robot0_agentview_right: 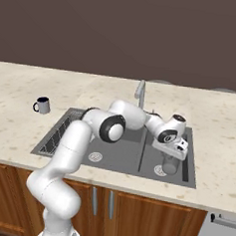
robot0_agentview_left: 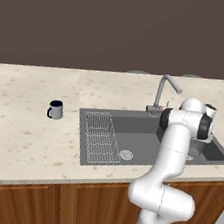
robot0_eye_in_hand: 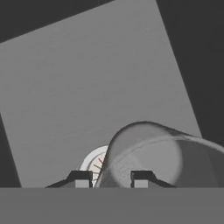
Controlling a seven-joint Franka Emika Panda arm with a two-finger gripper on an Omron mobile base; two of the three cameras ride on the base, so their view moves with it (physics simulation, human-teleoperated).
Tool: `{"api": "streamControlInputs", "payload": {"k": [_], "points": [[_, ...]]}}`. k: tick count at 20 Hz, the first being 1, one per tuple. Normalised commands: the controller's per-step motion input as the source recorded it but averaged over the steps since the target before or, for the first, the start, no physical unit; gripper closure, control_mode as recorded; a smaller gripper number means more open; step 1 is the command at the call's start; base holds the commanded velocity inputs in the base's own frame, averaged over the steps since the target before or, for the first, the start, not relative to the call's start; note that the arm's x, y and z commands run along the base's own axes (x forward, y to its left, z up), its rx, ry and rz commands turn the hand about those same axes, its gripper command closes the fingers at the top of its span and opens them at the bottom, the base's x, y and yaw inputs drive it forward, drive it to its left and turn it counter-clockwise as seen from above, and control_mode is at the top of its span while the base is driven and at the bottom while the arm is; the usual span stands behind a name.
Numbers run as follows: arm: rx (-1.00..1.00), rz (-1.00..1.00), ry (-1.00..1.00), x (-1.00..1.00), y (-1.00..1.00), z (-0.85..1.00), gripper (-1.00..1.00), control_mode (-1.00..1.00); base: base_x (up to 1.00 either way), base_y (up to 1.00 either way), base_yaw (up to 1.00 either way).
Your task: Move any existing items from the left basin to the right basin for drying. Then move the mug from the counter to the left basin of the sink for washing.
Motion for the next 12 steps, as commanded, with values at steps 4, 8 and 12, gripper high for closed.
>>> {"api": "streamControlInputs", "payload": {"k": [4,8,12], "points": [[0.00,0.00,0.00,-0.10,0.00,0.38,-1.00,-1.00,0.00,0.00,0.00],[0.00,0.00,0.00,-0.04,0.00,0.44,-1.00,-1.00,0.00,0.00,0.00],[0.00,0.00,0.00,-0.11,0.01,0.62,-1.00,-1.00,0.00,0.00,0.00]]}}
